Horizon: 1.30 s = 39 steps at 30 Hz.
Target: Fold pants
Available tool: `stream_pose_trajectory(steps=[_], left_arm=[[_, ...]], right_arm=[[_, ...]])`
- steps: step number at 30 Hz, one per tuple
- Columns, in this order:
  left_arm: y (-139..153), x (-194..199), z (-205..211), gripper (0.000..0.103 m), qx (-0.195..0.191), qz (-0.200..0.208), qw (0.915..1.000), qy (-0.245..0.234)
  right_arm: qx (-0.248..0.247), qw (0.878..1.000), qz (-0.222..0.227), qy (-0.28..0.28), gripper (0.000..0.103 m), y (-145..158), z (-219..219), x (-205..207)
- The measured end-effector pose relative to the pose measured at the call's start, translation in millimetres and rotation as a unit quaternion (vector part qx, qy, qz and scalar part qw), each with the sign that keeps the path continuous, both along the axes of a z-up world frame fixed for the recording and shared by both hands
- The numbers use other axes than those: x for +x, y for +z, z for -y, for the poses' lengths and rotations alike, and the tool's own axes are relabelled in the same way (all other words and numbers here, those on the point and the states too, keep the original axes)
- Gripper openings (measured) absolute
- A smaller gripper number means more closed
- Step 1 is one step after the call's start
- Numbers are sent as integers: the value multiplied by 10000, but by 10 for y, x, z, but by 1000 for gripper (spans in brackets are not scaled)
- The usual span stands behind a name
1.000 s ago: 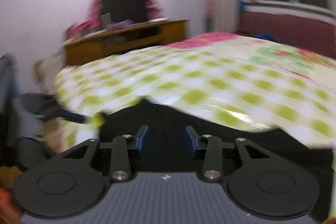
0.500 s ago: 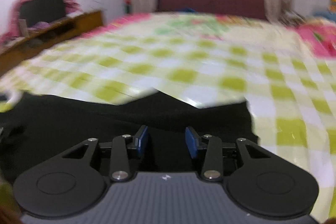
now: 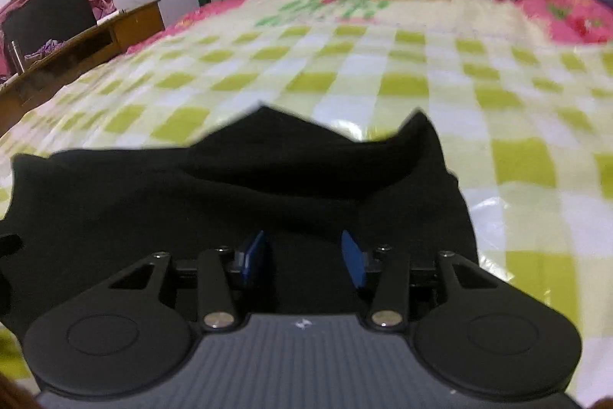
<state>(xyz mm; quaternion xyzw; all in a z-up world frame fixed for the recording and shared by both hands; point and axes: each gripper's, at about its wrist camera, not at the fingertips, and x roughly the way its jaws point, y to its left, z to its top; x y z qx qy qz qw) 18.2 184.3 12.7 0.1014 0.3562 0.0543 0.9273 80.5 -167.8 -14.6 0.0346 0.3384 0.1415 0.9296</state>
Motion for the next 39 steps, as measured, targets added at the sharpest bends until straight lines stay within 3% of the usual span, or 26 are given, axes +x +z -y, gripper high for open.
stream_pose_trajectory(steps=[4,10,12,14,18,20,22,26,29,31,36,39], left_arm=[[61,-74,-106,102,-423,-37,9990,100],[-1,-40,-151,103,-730,-167,9970,189],[58,-73,-131,102,-665,-20,9975,239],[151,-133,-29,102,-349,278,9990,44],[223,-97,206,102,-32,513,9979,-395],[178,-34,285,102,5,474,9976,-496],[82,30,343,102,81,309,9980,-543],[-61,43,402,103,276,58,9976,-637],[-60,62,422,103,350,7,9970,-688],[-53,87,451,103,432,-28,9965,-720],[-84,134,534,103,590,-165,9950,-789],[-109,188,581,103,675,-255,9941,-804]], right_arm=[[29,9983,438,385,46,198,-145,-201],[-178,9982,133,561,46,9,-336,-185],[14,9986,185,497,46,77,-224,-238],[239,9993,225,204,46,165,-7,-268],[176,9969,466,-616,48,285,524,-317],[232,9950,307,-919,51,237,790,-281],[608,9933,-202,-965,52,98,1021,-206],[2070,9722,-979,-494,52,-220,1257,-53],[2629,9571,-1184,-291,53,-314,1404,48],[3192,9386,-1297,-167,53,-311,1544,64],[3875,9128,-1190,492,53,-373,1610,140],[3692,9147,-1637,127,31,-642,1529,381]])
